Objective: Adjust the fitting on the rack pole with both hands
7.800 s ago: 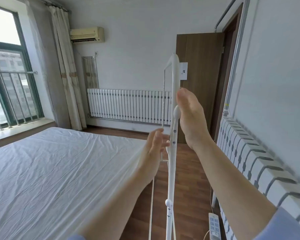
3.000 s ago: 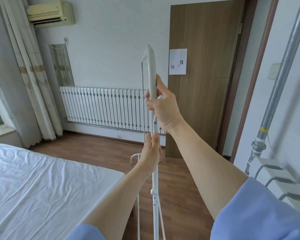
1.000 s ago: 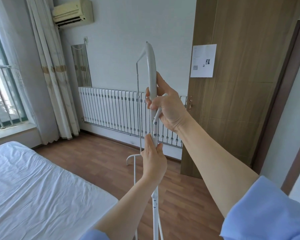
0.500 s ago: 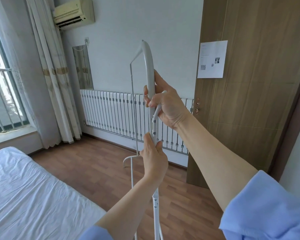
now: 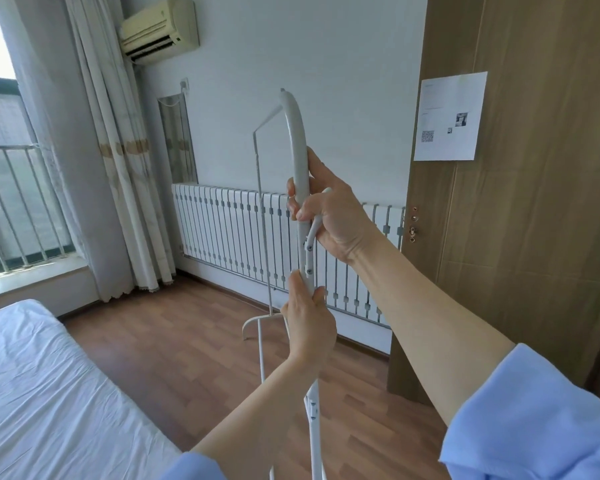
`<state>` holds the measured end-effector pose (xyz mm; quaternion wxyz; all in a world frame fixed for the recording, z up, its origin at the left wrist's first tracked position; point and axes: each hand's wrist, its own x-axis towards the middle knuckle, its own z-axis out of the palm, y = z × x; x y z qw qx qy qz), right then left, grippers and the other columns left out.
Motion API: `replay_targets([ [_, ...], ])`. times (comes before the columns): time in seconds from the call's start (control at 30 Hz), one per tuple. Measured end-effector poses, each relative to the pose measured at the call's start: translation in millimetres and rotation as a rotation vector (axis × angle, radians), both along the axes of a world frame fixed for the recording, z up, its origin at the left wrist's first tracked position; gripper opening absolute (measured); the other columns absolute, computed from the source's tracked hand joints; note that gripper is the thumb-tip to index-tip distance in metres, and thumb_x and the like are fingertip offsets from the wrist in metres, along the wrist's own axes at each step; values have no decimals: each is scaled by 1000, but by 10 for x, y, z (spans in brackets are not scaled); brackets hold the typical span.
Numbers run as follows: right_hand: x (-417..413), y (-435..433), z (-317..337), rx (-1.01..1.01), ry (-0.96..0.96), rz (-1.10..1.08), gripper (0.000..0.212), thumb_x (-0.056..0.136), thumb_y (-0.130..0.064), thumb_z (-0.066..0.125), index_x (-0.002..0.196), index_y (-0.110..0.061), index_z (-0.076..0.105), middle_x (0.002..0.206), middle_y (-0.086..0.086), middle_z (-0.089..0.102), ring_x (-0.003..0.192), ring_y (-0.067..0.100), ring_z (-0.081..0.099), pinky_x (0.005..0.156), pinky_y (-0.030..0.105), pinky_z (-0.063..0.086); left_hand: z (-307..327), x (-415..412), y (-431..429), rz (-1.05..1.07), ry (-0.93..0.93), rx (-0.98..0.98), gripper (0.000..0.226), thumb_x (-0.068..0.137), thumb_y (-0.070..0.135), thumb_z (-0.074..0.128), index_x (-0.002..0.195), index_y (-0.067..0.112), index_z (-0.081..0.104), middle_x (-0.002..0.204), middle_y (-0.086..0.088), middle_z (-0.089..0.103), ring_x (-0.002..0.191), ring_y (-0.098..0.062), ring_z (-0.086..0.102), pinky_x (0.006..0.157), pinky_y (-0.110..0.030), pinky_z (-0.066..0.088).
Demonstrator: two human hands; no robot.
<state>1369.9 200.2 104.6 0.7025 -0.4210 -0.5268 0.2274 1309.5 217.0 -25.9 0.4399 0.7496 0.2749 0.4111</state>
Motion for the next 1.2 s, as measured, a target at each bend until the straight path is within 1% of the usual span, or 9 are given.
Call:
replay_targets([
  [0.1,369,54,8,-22,11,1,87,57,13,44,135,-27,49,78,5,44,69,19,41,71,29,40,8,365,38,29,-4,21,27,87,-1,28,93,25,27,103,-8,56,92,-26,41,58,-21,24],
  [0.17,636,73,17,-28,10,14,89,57,13,44,137,-25,47,78,5,44,69,19,41,70,27,42,5,627,43,59,-8,38,24,88,0,29,93,24,28,102,-9,56,90,-27,42,60,-26,28],
  [0.43,1529,201,33,-25,25,112,80,58,15,42,121,-32,56,76,2,47,70,18,43,77,31,39,58,1491,90,151,-57,20,28,84,-2,28,89,25,29,88,-10,55,76,-17,43,86,-49,40],
  [0.53,1731,259,30,-23,25,136,80,57,14,43,120,-34,57,76,2,48,71,18,42,77,31,40,49,1695,163,167,-39,-7,30,84,-1,29,87,29,27,83,-7,53,86,-30,47,84,-52,43],
  [0.67,2052,427,24,-26,-10,133,84,56,12,44,128,-31,53,77,2,47,70,19,41,78,34,38,60,2006,304,169,-33,-17,30,83,-3,30,88,27,28,86,-13,54,89,-34,49,82,-49,43],
  [0.8,2326,650,22,-24,-9,100,85,56,11,46,129,-33,52,79,3,46,76,22,40,80,37,38,99,2255,490,168,6,-30,30,84,-5,28,93,23,28,99,-14,56,95,-29,47,63,-21,26],
  [0.83,2386,708,23,-24,-13,92,84,56,10,47,128,-33,53,78,3,46,77,22,40,81,38,37,107,2313,544,175,12,-37,28,85,-4,28,93,23,28,101,-13,56,97,-29,46,60,-20,22],
  [1.0,2686,985,82,-27,-49,87,84,56,6,51,132,-29,51,79,3,45,79,24,39,78,38,39,138,2623,817,205,-17,-1,19,90,5,31,88,24,29,92,-8,53,92,-29,47,56,-28,29],
  [1.2,2953,1138,217,12,-65,138,80,55,7,51,126,-29,51,80,3,44,77,22,40,70,29,42,185,2882,1000,242,-86,80,18,90,8,34,86,25,29,81,0,47,84,-28,44,58,-33,33],
])
